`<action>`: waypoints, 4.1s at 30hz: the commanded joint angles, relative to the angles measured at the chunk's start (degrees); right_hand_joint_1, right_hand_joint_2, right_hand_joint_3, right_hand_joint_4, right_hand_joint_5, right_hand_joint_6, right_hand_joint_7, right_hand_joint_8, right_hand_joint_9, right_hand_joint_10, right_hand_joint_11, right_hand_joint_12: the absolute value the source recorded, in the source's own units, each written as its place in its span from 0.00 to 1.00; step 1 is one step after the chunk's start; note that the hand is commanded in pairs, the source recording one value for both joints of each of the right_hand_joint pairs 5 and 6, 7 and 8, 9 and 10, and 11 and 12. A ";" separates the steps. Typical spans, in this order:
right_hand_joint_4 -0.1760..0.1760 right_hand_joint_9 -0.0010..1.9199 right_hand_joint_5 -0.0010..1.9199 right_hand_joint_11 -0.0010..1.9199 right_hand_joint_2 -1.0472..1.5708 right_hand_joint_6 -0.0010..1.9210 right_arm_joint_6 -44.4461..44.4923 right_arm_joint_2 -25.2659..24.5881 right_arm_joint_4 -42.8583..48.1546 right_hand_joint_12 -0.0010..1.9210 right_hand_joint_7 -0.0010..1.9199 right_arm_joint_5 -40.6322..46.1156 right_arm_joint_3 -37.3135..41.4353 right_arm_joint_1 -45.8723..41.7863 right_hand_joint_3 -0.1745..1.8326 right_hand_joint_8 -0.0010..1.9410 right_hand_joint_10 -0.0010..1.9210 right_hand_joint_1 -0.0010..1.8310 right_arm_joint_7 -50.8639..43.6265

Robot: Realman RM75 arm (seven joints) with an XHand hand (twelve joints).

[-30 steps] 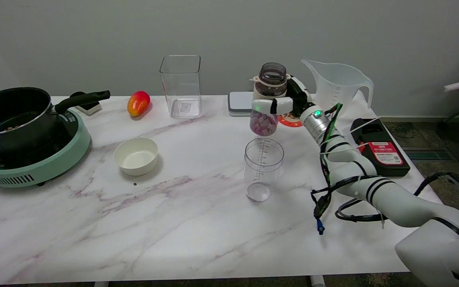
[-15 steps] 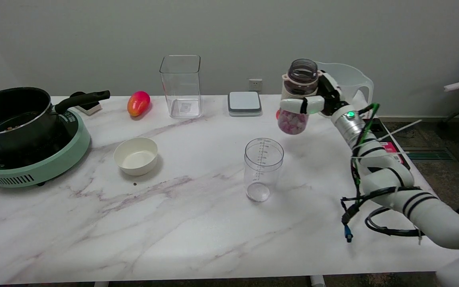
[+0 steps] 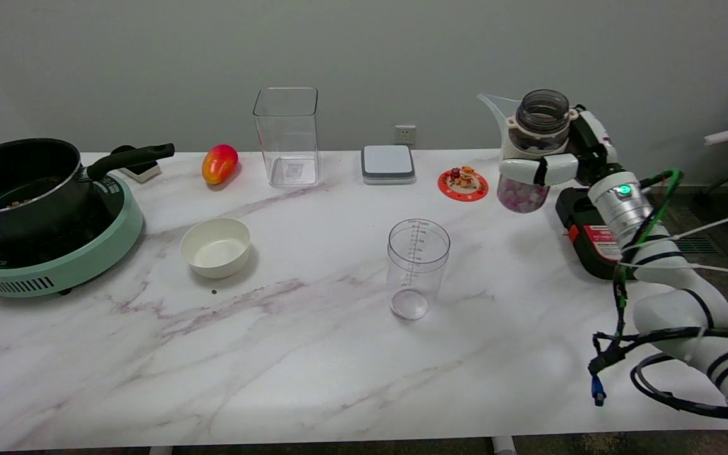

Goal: Pour the contents of the bottle into the measuring cup.

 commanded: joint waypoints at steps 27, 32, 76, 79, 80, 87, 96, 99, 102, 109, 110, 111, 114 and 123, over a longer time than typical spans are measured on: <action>0.50 0.70 0.83 0.62 0.85 0.83 21.14 -1.15 13.84 0.62 0.76 9.20 -5.41 -11.00 0.30 0.76 0.70 0.76 -53.04; 0.50 0.70 0.83 0.62 0.85 0.83 21.98 -1.30 13.29 0.62 0.76 9.65 -6.83 -10.10 0.30 0.75 0.70 0.76 -56.29; 0.50 0.71 0.86 0.63 0.89 0.86 33.20 -4.59 4.09 0.63 0.78 0.72 -12.89 -6.37 0.26 0.77 0.71 0.73 -74.51; 0.50 0.71 0.86 0.63 0.89 0.86 34.60 -4.60 3.44 0.63 0.78 1.06 -13.32 -6.37 0.26 0.77 0.71 0.73 -76.47; 0.50 0.71 0.86 0.63 0.89 0.86 35.32 -4.67 3.14 0.63 0.78 1.32 -13.63 -6.38 0.26 0.77 0.71 0.73 -77.20; 0.50 0.71 0.85 0.63 0.88 0.85 36.61 -4.75 2.99 0.63 0.78 1.82 -13.69 -6.61 0.26 0.77 0.71 0.74 -78.80; 0.50 0.71 0.85 0.63 0.88 0.85 37.09 -4.67 2.59 0.63 0.78 0.69 -14.57 -6.61 0.26 0.77 0.71 0.74 -79.85; 0.50 0.71 0.86 0.63 0.88 0.86 37.09 -4.67 2.43 0.63 0.78 -0.64 -14.48 -6.53 0.26 0.77 0.71 0.74 -80.16; 0.50 0.71 0.86 0.63 0.88 0.86 37.09 -4.59 2.27 0.63 0.78 -1.51 -14.06 -6.45 0.26 0.77 0.71 0.74 -80.16; 0.50 0.71 0.86 0.63 0.89 0.86 37.17 -4.51 2.19 0.63 0.78 -5.34 -11.61 -6.37 0.26 0.77 0.71 0.74 -79.06; 0.50 0.71 0.87 0.63 0.89 0.87 37.17 -4.51 2.20 0.63 0.78 -5.90 -10.93 -6.37 0.26 0.77 0.71 0.74 -78.61; 0.50 0.71 0.87 0.63 0.89 0.87 37.17 -4.51 2.28 0.63 0.78 -6.44 -10.54 -6.37 0.26 0.77 0.71 0.74 -78.32; 0.50 0.71 0.88 0.63 0.89 0.87 37.17 -4.51 2.44 0.63 0.78 -9.12 -8.77 -6.37 0.25 0.77 0.71 0.73 -76.98; 0.50 0.71 0.88 0.63 0.89 0.88 37.50 -3.61 2.75 0.63 0.78 -12.95 -6.90 -6.37 0.25 0.77 0.71 0.73 -74.65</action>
